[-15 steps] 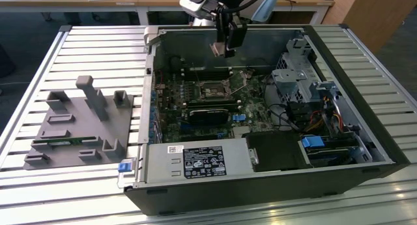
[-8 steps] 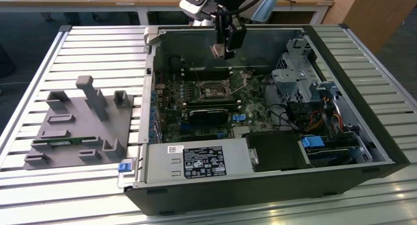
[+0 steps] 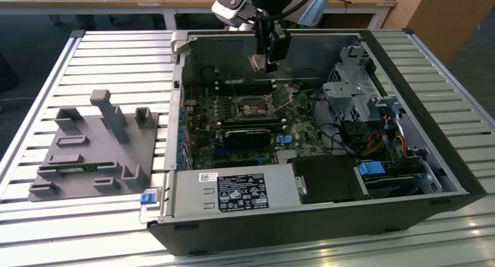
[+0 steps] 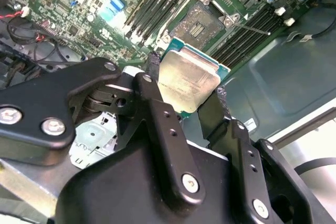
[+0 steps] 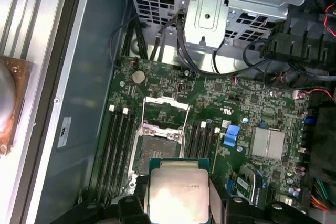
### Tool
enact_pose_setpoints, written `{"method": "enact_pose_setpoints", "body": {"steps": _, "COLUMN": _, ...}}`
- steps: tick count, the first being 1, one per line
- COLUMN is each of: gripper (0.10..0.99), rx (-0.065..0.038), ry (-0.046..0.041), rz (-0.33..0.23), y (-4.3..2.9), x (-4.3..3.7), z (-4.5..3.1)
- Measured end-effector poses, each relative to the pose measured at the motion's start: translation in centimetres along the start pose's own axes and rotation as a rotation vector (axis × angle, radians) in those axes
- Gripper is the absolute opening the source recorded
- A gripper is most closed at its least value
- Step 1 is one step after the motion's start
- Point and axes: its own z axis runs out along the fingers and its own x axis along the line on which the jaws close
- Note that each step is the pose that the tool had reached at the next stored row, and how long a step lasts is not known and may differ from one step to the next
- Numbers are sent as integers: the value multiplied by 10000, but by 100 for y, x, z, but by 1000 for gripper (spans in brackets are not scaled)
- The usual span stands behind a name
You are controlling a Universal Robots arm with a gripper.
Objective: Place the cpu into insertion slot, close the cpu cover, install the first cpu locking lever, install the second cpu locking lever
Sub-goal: 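Place the cpu into insertion slot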
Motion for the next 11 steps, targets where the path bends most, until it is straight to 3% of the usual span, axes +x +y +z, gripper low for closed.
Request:
{"method": "enact_pose_setpoints", "body": {"steps": 4, "gripper": 541, "rx": -2, "ry": -17, "rz": 175, "y": -18, "x": 2, "z": 32}}
{"method": "enact_pose_setpoints", "body": {"steps": 11, "gripper": 541, "rx": -2, "ry": -117, "rz": 897, "y": -31, "x": 11, "z": 156}}
